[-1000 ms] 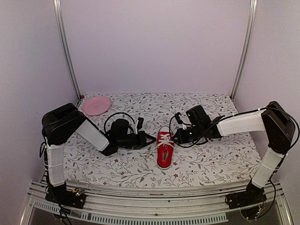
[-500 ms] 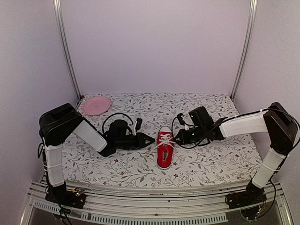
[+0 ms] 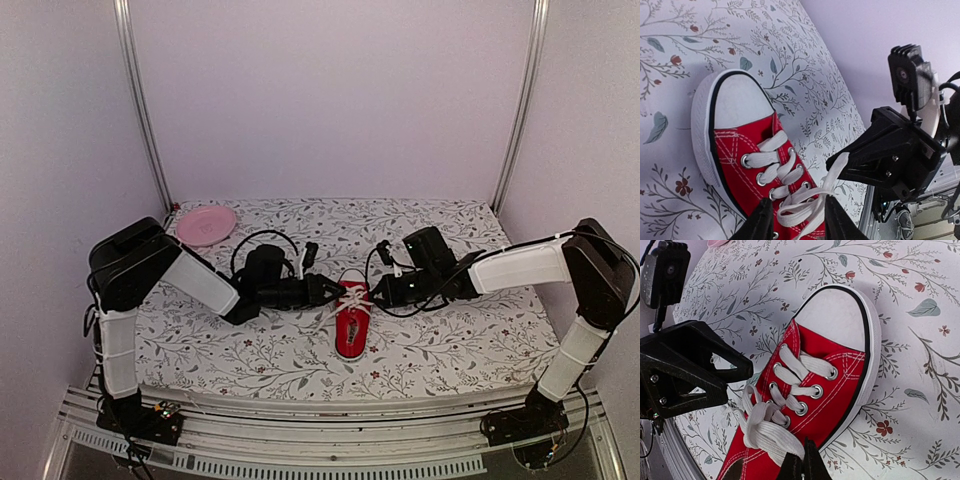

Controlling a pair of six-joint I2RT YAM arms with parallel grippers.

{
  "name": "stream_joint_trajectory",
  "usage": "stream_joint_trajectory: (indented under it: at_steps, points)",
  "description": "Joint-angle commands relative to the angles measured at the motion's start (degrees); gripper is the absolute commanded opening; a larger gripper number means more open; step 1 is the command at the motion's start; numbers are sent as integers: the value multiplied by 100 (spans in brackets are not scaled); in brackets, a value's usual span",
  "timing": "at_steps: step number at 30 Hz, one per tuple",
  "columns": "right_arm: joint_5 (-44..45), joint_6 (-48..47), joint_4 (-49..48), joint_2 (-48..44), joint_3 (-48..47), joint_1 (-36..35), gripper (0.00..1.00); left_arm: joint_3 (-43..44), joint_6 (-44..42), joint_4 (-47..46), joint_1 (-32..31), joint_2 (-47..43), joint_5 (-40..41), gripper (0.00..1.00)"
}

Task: Tie the shoes

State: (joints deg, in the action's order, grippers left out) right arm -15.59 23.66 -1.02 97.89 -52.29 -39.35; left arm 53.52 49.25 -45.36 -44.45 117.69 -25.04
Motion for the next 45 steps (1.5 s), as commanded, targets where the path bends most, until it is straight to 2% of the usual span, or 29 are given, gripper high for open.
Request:
stream_joint_trajectory:
  at_steps: [1,10,13,17,19,28,45]
  points:
    - [-75,47,-136,-174,74,37,2,133,-144,290,-99,120,51,35]
    - [-93,49,-159,-167,92,34,2,270,-162,369,-170,256,-29,34]
    - [-80,42,-161,-165,98,33,2,298,-149,355,-191,288,-44,30]
    - [8,80,-148,-201,112,32,2,204,-111,250,-202,234,1,12]
    - [100,109,-148,-232,128,33,2,91,-93,177,-193,145,110,0]
    - [330,376,-29,-245,268,191,2,-537,17,-86,-112,-260,560,0]
    - [398,505,-30,-398,586,470,2,-1318,294,-286,112,-444,856,0]
